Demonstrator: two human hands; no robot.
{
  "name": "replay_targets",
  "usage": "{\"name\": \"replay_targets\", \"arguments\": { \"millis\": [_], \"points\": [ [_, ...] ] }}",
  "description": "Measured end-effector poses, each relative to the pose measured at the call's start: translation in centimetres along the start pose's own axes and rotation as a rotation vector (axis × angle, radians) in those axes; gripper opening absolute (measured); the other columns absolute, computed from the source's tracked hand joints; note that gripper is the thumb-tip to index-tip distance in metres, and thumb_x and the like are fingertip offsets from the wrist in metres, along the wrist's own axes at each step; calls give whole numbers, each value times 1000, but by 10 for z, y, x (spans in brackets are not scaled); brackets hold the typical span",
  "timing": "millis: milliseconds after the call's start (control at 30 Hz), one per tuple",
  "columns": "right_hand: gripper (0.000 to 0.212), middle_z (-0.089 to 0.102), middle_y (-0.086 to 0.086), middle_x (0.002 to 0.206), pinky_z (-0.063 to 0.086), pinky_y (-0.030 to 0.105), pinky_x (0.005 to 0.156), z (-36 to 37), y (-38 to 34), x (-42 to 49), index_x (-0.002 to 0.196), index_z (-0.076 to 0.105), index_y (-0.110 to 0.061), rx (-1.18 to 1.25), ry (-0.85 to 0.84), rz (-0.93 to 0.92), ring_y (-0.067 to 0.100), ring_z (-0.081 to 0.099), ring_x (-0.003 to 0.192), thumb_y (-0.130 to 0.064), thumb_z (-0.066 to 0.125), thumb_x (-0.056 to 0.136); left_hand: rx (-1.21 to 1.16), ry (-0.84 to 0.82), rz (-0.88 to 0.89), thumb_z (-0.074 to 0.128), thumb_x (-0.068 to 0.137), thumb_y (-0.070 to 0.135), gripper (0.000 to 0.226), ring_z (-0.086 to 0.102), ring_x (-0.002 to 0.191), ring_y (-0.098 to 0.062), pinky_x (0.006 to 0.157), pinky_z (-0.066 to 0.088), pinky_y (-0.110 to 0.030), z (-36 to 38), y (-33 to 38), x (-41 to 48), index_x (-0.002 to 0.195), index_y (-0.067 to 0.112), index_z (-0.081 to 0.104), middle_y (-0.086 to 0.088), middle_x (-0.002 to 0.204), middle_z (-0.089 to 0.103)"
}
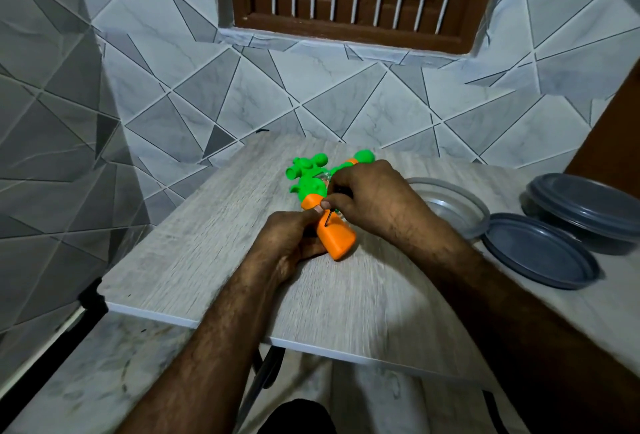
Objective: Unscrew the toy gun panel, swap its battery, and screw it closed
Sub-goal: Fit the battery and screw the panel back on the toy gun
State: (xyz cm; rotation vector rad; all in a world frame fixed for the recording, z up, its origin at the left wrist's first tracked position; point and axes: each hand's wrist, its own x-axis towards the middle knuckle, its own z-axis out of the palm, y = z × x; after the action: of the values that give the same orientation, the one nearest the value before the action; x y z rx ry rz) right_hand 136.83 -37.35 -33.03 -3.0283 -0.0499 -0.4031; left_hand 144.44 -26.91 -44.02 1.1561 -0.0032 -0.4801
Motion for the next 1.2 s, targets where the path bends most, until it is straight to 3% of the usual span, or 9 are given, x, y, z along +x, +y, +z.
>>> {"name": "replay_targets", "arguments": {
  "millis": [133, 533, 933, 1200],
  "points": [
    [24, 69, 5, 101, 45, 32, 78, 7, 3, -2, 103, 65, -18, 144, 60, 6, 27, 59, 101, -32, 69, 85, 3, -5, 3, 65, 91, 15, 29, 72, 80, -27, 67, 62, -41, 0, 0, 0, 113, -4, 64, -23, 105, 70],
    [17, 72, 4, 86, 52, 38, 83, 13, 20, 0, 86, 69, -24, 168, 103, 33, 29, 67, 86, -41, 69, 82, 6, -7, -6, 65, 92, 14, 32, 73, 83, -29, 69, 61, -43, 0, 0, 1, 116, -6, 62, -26, 109, 69],
    [25, 72, 7, 93, 49, 36, 82, 8, 15, -1, 97, 71, -19, 124, 75, -1, 28, 63, 95, -42, 67, 85, 11, -11, -10, 63, 93, 14, 30, 71, 78, -27, 62, 62, -38, 1, 0, 1, 116, -5, 62, -24, 108, 68],
    [36, 73, 9, 86, 50, 37, 80, 16, 17, 1, 89, 69, -17, 111, 133, 1, 29, 63, 91, -52, 64, 85, 8, -17, -2, 65, 91, 16, 33, 73, 79, -26, 63, 61, -38, 0, -1, 3, 118, -2, 64, -23, 109, 70]
  ]
}}
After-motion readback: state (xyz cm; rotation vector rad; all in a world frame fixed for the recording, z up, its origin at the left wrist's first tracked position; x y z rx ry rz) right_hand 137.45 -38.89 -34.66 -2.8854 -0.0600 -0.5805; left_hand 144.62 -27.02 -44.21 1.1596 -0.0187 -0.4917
